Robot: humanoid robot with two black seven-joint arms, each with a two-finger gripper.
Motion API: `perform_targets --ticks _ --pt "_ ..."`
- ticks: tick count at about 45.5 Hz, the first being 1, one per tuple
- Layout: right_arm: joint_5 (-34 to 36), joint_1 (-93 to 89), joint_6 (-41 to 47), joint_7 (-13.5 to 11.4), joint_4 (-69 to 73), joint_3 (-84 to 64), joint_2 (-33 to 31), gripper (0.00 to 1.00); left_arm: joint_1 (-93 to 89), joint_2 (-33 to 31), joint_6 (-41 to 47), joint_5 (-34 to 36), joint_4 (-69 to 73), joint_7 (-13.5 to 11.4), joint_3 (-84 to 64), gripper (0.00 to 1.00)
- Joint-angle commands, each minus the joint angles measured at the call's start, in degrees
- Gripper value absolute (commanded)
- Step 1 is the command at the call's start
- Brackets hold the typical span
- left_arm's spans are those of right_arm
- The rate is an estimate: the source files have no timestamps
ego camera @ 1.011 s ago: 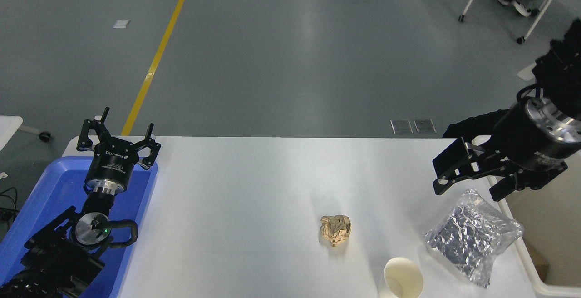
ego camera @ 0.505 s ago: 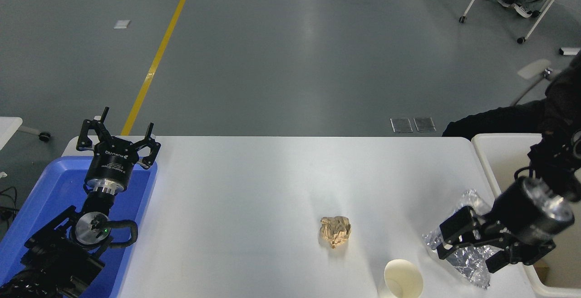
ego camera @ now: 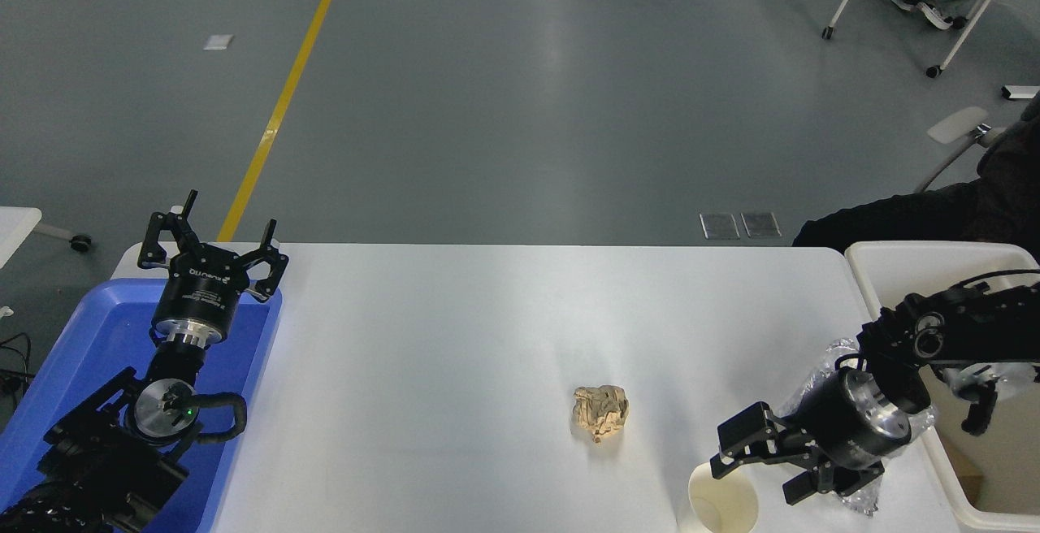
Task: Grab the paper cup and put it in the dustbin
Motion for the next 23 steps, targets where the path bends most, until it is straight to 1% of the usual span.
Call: perform_targets --ticks 1,4,7,8,9,10,12,13,16,19,20,21,22,23 --pt "-3.67 -8.09 -2.88 0.32 -3.97 4.2 1.39 1.0 -0.01 0.0 0.0 -0.01 0.01 0.01 0.02 1.0" --pt "-4.46 -9.68 -3.23 0.41 -4.85 4.82 1.39 1.0 -0.01 0.0 0.0 -0.01 0.01 0.01 0.02 1.0" --pt "-5.69 -11.0 -3.76 0.5 -5.55 5.61 1.39 0.97 -0.01 0.0 0.0 -0.01 0.01 0.01 0.02 1.0" --pt "-6.21 -11.35 -3.93 0.59 -5.64 5.78 1.31 0.95 -0.01 0.0 0.0 -0.01 0.01 0.01 0.02 1.0" --pt "-6.57 -11.7 -4.2 0.59 -5.73 5.87 1.31 0.9 -0.01 0.0 0.0 -0.01 0.01 0.01 0.02 1.0" --pt "-6.83 -11.96 -4.46 0.76 -5.73 5.87 1.22 0.82 -0.01 0.0 0.0 -0.01 0.01 0.01 0.02 1.0" --pt "-7.27 -12.14 -4.64 1.11 -5.82 5.96 1.13 0.61 -0.01 0.0 0.0 -0.01 0.01 0.01 0.02 1.0" --pt "-7.45 -12.23 -4.64 1.37 -5.91 5.96 1.04 0.53 -0.01 0.0 0.0 -0.01 0.01 0.01 0.02 1.0" --pt "-8.76 -12.23 -4.55 2.25 -6.08 5.96 0.87 0.39 -0.01 0.0 0.0 -0.01 0.01 0.01 0.02 1.0" --pt "-10.61 -12.23 -4.55 3.04 -6.17 5.96 0.78 0.31 -0.01 0.0 0.0 -0.01 -0.08 0.01 0.02 1.0" --pt "-11.14 -12.23 -4.46 3.22 -6.08 5.96 0.69 0.21 -0.01 0.0 0.0 -0.01 0.01 0.01 0.02 1.0" --pt "-11.58 -12.23 -4.29 3.31 -6.08 5.96 0.52 0.06 -0.01 0.0 0.0 -0.01 0.01 0.01 0.02 1.0" --pt "-11.84 -12.23 -4.11 3.4 -6.08 5.96 0.34 0.0 -0.01 0.0 0.0 -0.01 -0.08 0.01 0.02 1.0" --pt "-11.93 -12.14 -4.11 3.4 -6.08 5.96 0.17 0.0 -0.01 0.0 0.0 -0.01 -0.08 0.01 0.02 1.0"
